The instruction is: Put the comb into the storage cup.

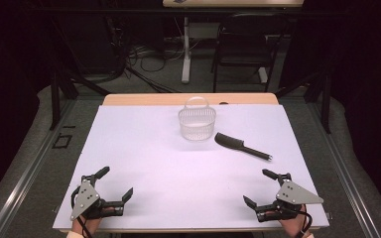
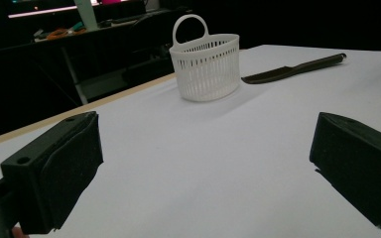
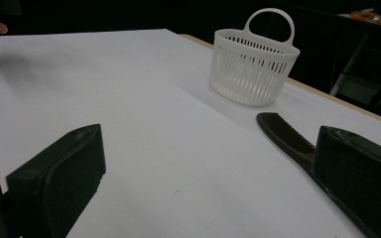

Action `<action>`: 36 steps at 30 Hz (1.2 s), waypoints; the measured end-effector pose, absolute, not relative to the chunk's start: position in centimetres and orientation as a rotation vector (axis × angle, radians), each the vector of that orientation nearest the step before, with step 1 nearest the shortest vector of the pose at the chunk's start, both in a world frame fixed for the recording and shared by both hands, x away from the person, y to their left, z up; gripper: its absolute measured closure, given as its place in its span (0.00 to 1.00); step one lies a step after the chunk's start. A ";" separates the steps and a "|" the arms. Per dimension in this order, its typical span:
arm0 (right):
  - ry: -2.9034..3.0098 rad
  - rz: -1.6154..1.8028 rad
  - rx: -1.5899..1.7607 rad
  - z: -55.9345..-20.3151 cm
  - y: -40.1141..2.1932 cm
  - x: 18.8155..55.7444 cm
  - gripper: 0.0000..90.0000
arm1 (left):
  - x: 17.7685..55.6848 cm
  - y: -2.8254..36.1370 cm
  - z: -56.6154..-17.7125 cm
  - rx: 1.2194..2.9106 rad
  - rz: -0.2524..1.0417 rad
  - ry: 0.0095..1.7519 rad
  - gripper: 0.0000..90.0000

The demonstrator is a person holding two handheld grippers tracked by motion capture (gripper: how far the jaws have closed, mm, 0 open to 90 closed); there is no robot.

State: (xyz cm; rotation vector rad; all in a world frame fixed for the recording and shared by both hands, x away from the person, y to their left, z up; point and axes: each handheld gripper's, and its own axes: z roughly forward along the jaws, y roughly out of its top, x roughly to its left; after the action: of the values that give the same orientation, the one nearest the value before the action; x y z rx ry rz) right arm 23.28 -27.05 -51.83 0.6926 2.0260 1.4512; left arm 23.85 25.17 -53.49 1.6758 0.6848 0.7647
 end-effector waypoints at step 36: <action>2.075 1.341 0.873 -51.3 -27.3 27.8 0.00 | 24.0 25.2 -53.4 1.678 0.757 0.688 0.00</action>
State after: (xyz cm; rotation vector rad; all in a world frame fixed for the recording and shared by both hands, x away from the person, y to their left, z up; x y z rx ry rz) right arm 27.78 -27.34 -51.35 0.8728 2.0747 1.3408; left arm 23.99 25.23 -53.42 1.6782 0.6876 0.7566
